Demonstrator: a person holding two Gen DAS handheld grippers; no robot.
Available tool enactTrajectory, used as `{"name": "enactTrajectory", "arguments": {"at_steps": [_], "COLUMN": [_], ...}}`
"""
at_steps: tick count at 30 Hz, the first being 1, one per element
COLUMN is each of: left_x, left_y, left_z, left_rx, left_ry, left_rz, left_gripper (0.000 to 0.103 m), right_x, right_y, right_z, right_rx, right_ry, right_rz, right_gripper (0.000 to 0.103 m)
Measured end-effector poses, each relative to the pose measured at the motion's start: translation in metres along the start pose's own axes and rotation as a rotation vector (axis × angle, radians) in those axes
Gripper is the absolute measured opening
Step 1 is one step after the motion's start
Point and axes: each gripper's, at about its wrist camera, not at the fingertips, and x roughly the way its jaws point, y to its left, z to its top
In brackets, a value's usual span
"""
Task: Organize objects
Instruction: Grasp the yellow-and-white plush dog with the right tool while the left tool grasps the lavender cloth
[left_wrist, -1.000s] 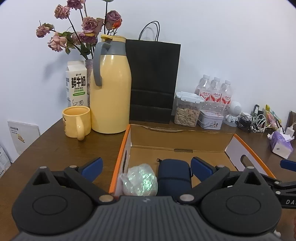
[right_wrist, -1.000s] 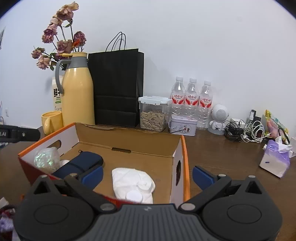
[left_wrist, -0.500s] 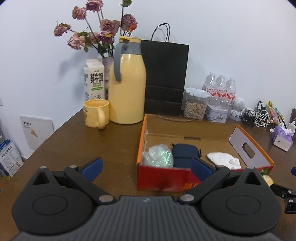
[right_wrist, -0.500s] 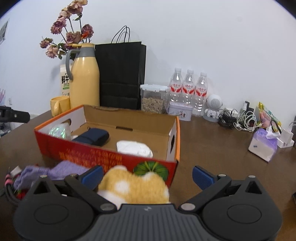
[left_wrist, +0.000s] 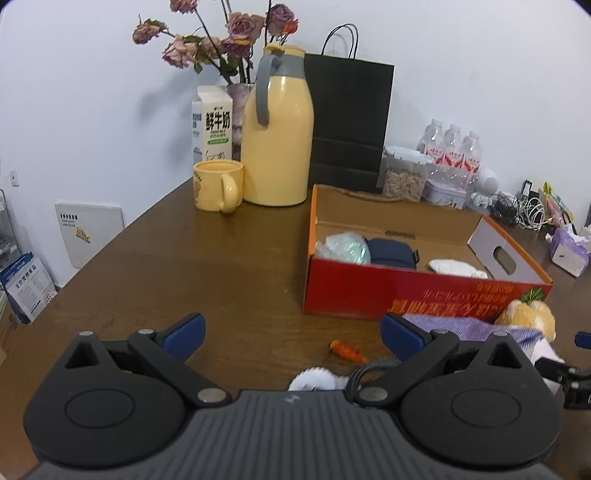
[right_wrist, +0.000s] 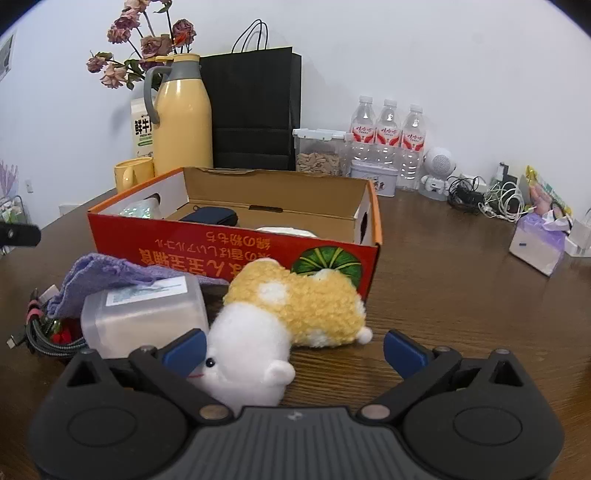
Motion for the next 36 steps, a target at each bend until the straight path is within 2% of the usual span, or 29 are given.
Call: {"name": "enactTrajectory", "arguments": {"at_steps": [2, 4, 6, 8, 16, 22, 30, 36], "left_x": [-0.002, -0.004, -0.005, -0.006, -0.008, -0.012, -0.015, -0.009], "left_y": [0.004, 0.007, 0.009, 0.011, 0.013, 0.010, -0.007, -0.026], "left_z": [-0.003, -0.006, -0.007, -0.008, -0.012, -0.015, -0.016, -0.005], "left_rx": [-0.004, -0.009, -0.014, -0.016, -0.015, -0.012, 0.021, 0.007], "left_ry": [0.005, 0.008, 0.012, 0.013, 0.024, 0.030, 0.034, 0.051], "left_rz": [0.003, 0.006, 0.009, 0.007, 0.001, -0.009, -0.044, -0.117], "left_gripper": [0.103, 0.103, 0.103, 0.103, 0.103, 0.103, 0.103, 0.103], "right_x": [0.002, 0.005, 0.008, 0.010, 0.016, 0.014, 0.000, -0.011], "right_y": [-0.001, -0.006, -0.008, -0.008, -0.005, -0.004, -0.006, -0.011], "right_z": [0.000, 0.000, 0.000, -0.001, -0.003, -0.005, -0.004, -0.001], "right_rx": [0.019, 0.064, 0.097, 0.105, 0.118, 0.116, 0.104, 0.100], "right_ry": [0.004, 0.014, 0.025, 0.030, 0.046, 0.030, -0.023, -0.061], "right_rz": [0.018, 0.054, 0.083, 0.093, 0.155, 0.166, 0.160, 0.137], "right_gripper": [0.096, 0.086, 0.080, 0.079, 0.052, 0.045, 0.044, 0.044]}}
